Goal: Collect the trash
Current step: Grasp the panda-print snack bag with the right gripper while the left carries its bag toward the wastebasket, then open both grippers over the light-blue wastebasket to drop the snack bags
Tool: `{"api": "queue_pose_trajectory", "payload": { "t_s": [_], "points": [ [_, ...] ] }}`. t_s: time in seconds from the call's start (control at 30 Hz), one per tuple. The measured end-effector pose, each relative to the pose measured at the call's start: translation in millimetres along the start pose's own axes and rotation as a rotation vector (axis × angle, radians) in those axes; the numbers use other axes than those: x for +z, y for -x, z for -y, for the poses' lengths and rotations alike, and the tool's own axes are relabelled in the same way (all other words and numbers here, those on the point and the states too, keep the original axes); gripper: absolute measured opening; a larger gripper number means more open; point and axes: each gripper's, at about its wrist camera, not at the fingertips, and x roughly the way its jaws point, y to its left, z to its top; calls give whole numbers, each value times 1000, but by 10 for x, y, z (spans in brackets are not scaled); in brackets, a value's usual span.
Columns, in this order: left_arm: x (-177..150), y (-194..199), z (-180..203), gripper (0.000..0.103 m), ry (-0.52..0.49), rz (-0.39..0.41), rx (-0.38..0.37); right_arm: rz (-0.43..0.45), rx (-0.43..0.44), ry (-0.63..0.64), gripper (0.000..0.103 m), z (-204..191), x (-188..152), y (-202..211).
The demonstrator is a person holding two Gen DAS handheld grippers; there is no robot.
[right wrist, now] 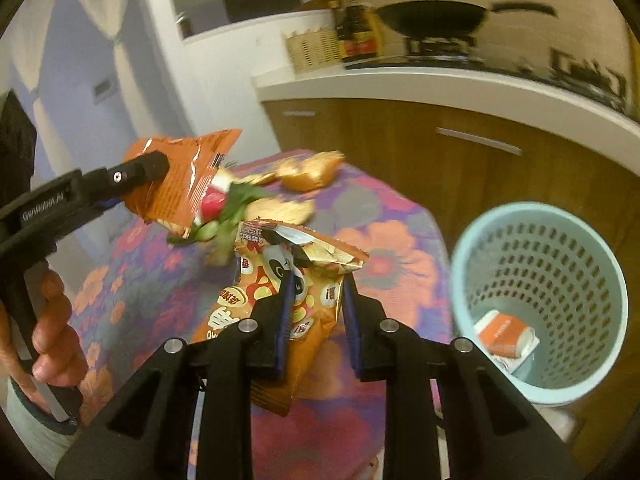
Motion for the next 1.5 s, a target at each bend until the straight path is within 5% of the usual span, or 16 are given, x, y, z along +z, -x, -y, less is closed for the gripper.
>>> {"api": "queue_pose_trajectory", "payload": {
  "t_s": [0.4, 0.7, 0.83, 0.97, 1.17, 1.5],
  "points": [
    [-69, -992, 1191, 24, -158, -138, -181, 83, -242, -260, 20, 1465, -18, 450],
    [-318, -1826, 1696, 31, -234, -298, -216, 9, -385, -391, 21, 2165, -211, 285],
    [-443, -2082, 1703, 32, -229, -363, -203, -32, -412, -416, 24, 2272, -247, 171],
    [-436, -2153, 1670, 53, -208, -374, -193, -70, -380, -459, 27, 2372, -280, 82],
    [-424, -2146, 1623, 53, -181, -370, -205, -87, -390, -478, 38, 2379, -299, 51],
    [-385, -1832, 1534, 53, -171, -330, -219, -25, -400, -451, 38, 2172, -170, 337]
  ]
}}
